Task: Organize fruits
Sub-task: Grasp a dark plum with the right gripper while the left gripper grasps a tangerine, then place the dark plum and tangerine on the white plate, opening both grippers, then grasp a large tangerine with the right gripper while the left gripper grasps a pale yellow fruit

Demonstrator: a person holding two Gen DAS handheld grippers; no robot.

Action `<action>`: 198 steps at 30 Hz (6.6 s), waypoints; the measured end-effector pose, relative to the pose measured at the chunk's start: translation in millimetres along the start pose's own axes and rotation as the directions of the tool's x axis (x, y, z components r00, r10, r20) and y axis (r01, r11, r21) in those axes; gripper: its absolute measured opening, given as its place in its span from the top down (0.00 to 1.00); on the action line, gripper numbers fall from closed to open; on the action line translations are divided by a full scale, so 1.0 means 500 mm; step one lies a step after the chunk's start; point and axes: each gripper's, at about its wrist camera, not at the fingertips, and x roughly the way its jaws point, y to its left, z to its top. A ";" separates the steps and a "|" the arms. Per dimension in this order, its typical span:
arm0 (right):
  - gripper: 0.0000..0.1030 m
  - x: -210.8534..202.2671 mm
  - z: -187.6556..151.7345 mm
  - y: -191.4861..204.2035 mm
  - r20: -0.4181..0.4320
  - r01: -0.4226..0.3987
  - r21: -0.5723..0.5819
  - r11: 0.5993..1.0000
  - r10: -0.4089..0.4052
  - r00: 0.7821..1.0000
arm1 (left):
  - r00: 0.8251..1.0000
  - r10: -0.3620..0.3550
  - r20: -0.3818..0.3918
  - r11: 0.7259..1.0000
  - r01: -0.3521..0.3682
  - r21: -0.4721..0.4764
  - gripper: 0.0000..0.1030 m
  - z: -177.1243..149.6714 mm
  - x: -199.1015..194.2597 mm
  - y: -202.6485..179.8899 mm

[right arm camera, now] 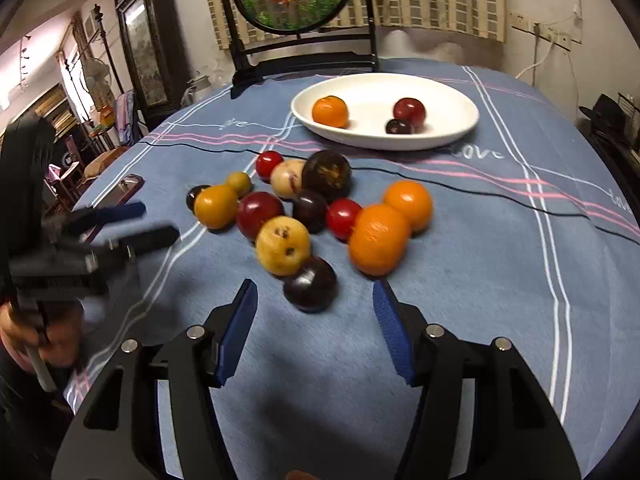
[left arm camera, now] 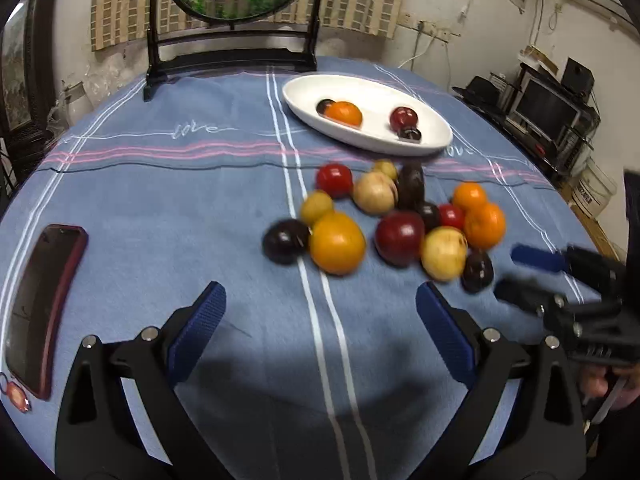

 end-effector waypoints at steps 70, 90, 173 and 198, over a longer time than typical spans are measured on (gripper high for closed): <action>0.69 0.008 0.014 -0.019 -0.044 -0.008 0.051 0.999 0.011 0.999 | 1.000 0.020 0.000 0.971 -0.019 0.237 0.80 0.115 0.059 -0.056; 0.69 -0.001 0.021 -0.014 -0.032 -0.023 0.053 0.998 0.024 0.999 | 0.999 0.019 -0.047 0.974 -0.008 0.228 0.55 0.121 0.124 -0.055; 0.40 0.018 0.034 -0.101 0.015 -0.030 0.202 0.979 0.027 1.000 | 0.994 -0.094 0.051 0.996 0.094 0.003 0.02 0.061 0.020 -0.028; 0.64 0.029 0.030 -0.144 0.070 -0.104 0.333 0.937 0.086 0.994 | 0.970 -0.217 -0.114 0.963 0.231 0.137 0.58 0.028 0.082 -0.147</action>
